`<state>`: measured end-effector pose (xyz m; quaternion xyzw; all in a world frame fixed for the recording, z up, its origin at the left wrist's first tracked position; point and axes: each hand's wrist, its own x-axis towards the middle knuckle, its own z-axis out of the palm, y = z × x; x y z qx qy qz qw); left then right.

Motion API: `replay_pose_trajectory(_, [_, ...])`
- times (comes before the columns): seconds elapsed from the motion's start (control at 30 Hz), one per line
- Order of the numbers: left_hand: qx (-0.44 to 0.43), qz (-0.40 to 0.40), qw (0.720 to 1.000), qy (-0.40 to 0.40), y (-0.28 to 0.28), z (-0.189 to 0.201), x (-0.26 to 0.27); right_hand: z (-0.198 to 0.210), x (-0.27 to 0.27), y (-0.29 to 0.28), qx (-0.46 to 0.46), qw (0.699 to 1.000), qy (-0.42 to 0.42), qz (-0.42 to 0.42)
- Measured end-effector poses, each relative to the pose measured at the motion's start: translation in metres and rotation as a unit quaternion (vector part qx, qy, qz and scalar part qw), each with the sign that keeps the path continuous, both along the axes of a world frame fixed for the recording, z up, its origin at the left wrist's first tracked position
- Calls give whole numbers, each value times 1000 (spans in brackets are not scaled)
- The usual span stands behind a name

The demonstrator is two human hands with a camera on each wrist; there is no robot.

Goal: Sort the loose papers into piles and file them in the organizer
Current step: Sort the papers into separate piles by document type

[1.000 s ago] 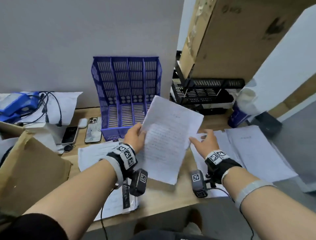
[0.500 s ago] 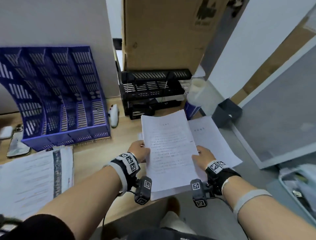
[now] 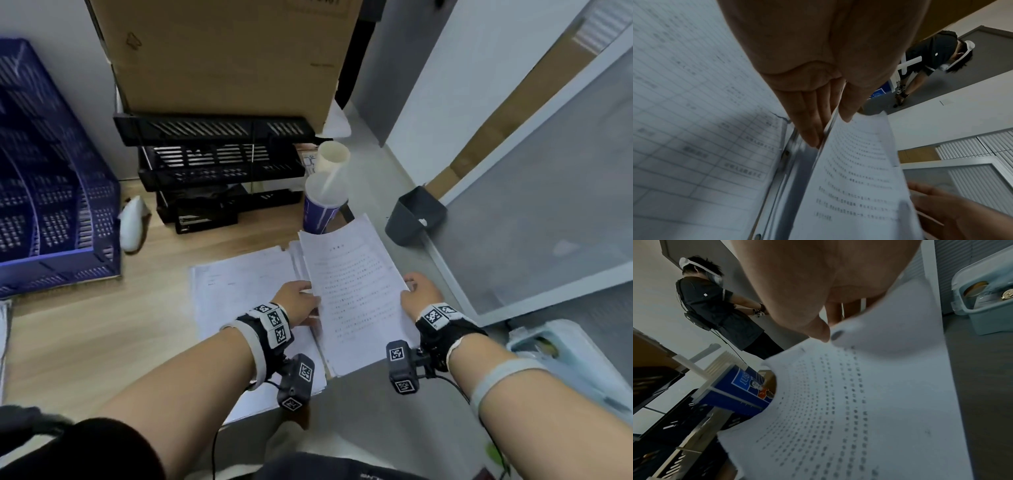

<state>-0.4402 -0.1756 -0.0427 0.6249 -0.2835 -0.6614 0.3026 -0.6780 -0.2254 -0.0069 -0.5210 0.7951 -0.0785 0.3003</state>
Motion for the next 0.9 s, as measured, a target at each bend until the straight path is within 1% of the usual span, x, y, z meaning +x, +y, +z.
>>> replay_pose_trajectory(0.07, [5,1,1000,-2,2,-2,5,-5,3,-4,-50,998,1,-32])
replay_pose_trajectory(0.1, [5,2,1000,-15,5,-1,13,-5,9,-5,-69,997,-1,-38])
replay_pose_trajectory(0.13, [2,7,1000,-26,9,-1,22,-8,17,-5,-81,996,-9,-37])
replay_pose_trajectory(0.2, [-1,30,999,-41,18,0,47,-9,42,-4,-74,997,-34,-18])
replay_pose_trajectory(0.3, [0,74,994,-78,42,6,95,-13,99,6,-45,996,-78,27])
replay_pose_trajectory(0.43, [4,150,980,-131,97,17,179,-27,204,37,4,983,-140,122])
replay_pose_trajectory(0.5, [18,190,968,-162,133,19,227,-33,261,62,43,970,-169,167])
replay_pose_trajectory(0.6, [51,243,942,-226,195,18,302,-32,345,114,110,943,-217,225])
replay_pose_trajectory(0.7, [104,237,914,-314,259,14,368,-40,416,167,183,909,-238,289])
replay_pose_trajectory(0.77, [144,233,893,-358,298,12,404,-48,453,199,231,884,-246,324])
replay_pose_trajectory(0.83, [187,235,877,-375,332,10,433,-53,483,226,273,864,-250,343])
replay_pose_trajectory(0.9, [224,224,869,-381,357,8,453,-54,503,247,304,851,-250,348])
